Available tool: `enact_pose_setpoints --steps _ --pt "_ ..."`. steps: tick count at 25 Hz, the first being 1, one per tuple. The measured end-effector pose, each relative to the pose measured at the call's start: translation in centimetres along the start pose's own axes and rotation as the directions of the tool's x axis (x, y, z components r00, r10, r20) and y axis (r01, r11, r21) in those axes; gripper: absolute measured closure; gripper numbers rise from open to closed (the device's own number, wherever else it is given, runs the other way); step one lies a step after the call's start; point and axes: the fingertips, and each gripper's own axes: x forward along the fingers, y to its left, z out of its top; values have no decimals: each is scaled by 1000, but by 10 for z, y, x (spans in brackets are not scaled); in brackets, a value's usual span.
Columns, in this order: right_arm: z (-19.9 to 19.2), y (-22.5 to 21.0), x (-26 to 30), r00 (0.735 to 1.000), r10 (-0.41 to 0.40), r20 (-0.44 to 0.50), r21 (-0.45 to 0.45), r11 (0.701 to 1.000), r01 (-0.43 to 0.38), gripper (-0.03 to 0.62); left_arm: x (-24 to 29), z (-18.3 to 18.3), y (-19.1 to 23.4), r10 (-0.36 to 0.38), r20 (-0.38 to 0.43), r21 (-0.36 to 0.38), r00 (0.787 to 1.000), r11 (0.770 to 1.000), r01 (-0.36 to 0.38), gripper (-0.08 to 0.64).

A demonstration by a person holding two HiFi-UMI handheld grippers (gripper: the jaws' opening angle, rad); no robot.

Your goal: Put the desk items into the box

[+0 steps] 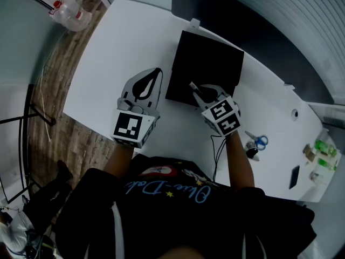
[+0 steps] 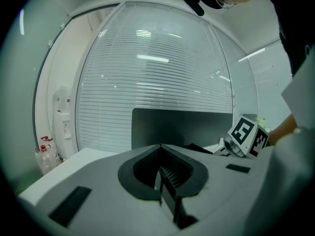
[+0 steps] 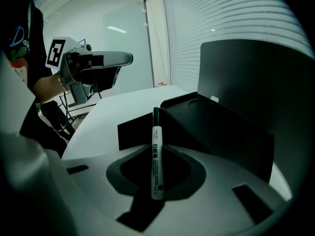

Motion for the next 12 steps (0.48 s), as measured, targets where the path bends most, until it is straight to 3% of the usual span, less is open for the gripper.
enact_pose_setpoints --steps 6,12 --pt "-5 1 7 998 -8 -69 -76 997 3 520 1 -2 3 1 -7 -6 1000 1000 -1 552" --pt "-8 3 11 996 15 -93 -62 998 -21 520 0 -4 3 -11 -9 -17 1000 1000 11 552"
